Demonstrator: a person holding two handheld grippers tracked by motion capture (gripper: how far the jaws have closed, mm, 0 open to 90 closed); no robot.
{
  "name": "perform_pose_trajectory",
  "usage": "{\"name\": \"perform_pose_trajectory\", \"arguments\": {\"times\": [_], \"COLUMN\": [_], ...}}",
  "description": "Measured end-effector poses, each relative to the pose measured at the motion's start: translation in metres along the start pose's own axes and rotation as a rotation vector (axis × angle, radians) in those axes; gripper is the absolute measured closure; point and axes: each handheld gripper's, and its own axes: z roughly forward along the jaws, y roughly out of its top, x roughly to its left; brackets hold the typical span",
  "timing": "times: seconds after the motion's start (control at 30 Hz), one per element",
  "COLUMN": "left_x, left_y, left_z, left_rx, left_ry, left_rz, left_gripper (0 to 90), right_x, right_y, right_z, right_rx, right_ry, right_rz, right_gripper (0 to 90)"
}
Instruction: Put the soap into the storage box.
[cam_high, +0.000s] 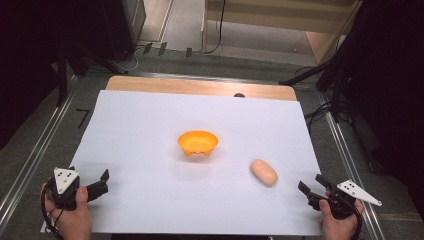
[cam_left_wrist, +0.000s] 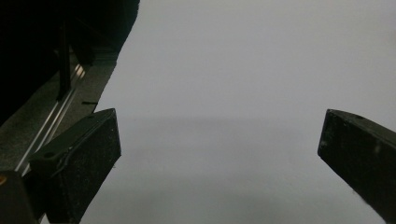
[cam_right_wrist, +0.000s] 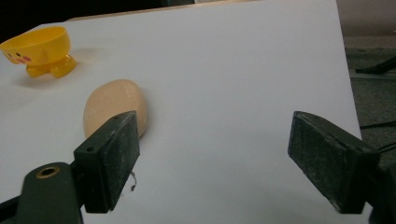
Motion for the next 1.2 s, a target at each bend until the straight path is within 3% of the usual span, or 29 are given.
{"name": "perform_pose_trajectory", "arguments": {"times": [0.17, 0.2, 0.27, 0.4, 0.47, 0.6, 0.77, 0.83, 0.93, 1.0, 1.03, 1.2], "left_x": [0.000, 0.000, 0.000, 0.000, 0.000, 0.000, 0.000, -0.001, -0.001, -0.001, -0.001, -0.001], "left_y": [0.000, 0.000, 0.000, 0.000, 0.000, 0.000, 0.000, 0.000, 0.000, 0.000, 0.000, 0.000], "left_z": [-0.001, -0.001, 0.000, 0.000, 0.000, -0.001, -0.001, -0.001, -0.001, -0.001, -0.001, -0.001], "left_rx": [-0.006, -0.004, -0.004, -0.001, -0.002, -0.005, -0.004, -0.004, -0.003, -0.003, -0.004, -0.003], "left_ry": [0.008, 0.008, 0.008, 0.004, 0.003, 0.004, 0.002, 0.003, 0.003, 0.003, 0.001, 0.004], "left_rz": [-0.001, 0.000, 0.000, 0.001, 0.000, 0.002, 0.004, 0.003, 0.005, 0.005, 0.006, 0.007], "left_gripper": [0.0, 0.0, 0.0, 0.0, 0.0, 0.0, 0.0, 0.0, 0.0, 0.0, 0.0, 0.0], "right_x": [0.003, 0.005, 0.006, 0.013, 0.018, 0.029, 0.036, 0.039, 0.040, 0.041, 0.042, 0.047], "right_y": [0.001, 0.003, 0.005, 0.015, 0.019, 0.030, 0.037, 0.041, 0.046, 0.047, 0.050, 0.056], "right_z": [0.001, 0.002, 0.004, 0.010, 0.011, 0.016, 0.019, 0.023, 0.030, 0.032, 0.037, 0.044], "right_rx": [0.008, 0.013, 0.011, 0.112, 0.138, 0.251, 0.302, 0.361, 0.428, 0.444, 0.475, 0.533], "right_ry": [-0.028, -0.030, -0.010, -0.023, -0.037, -0.013, 0.005, -0.009, -0.001, -0.003, -0.001, 0.010], "right_rz": [-0.022, -0.043, -0.080, -0.197, -0.228, -0.238, -0.286, -0.327, -0.338, -0.341, -0.364, -0.389], "right_gripper": [26.1, 35.1, 42.1, 46.1, 47.2, 42.5, 37.4, 34.5, 30.2, 29.3, 28.3, 26.4]}}
